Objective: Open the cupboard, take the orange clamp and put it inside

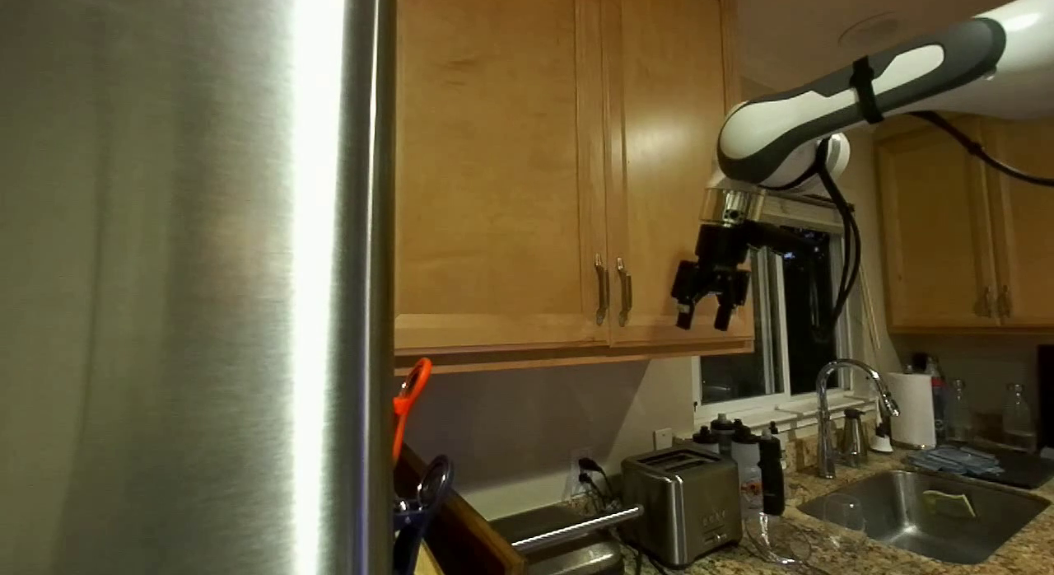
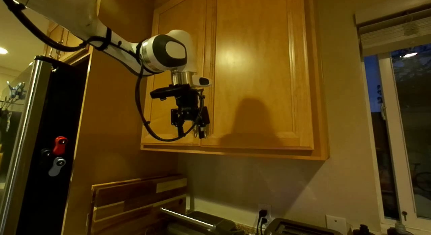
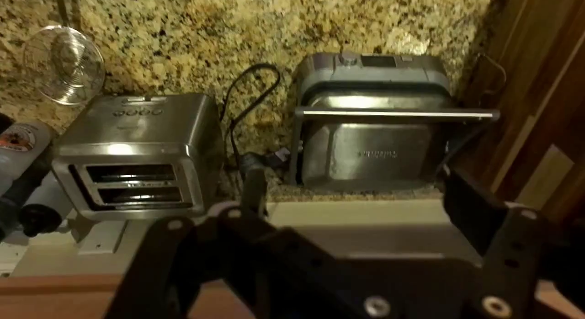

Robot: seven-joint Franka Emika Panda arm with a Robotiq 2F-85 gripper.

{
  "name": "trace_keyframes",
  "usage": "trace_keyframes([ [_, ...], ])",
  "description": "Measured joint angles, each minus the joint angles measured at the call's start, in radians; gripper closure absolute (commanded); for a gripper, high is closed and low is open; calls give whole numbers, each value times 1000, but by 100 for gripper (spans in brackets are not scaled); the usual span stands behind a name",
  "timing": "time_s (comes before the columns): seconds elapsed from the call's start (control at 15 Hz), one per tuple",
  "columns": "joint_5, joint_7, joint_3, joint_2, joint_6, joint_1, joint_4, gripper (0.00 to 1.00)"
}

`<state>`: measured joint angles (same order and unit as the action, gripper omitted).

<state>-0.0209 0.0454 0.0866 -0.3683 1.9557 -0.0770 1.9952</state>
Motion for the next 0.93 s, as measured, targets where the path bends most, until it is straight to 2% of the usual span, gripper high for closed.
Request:
trace_keyframes([
  [0.33,-12,-120,-48,3,220,0,0,0],
  [0.53,12,-139,-70,8,241,0,0,0],
  [0.93,11,-140,-69,14,255,-1,-5,0],
])
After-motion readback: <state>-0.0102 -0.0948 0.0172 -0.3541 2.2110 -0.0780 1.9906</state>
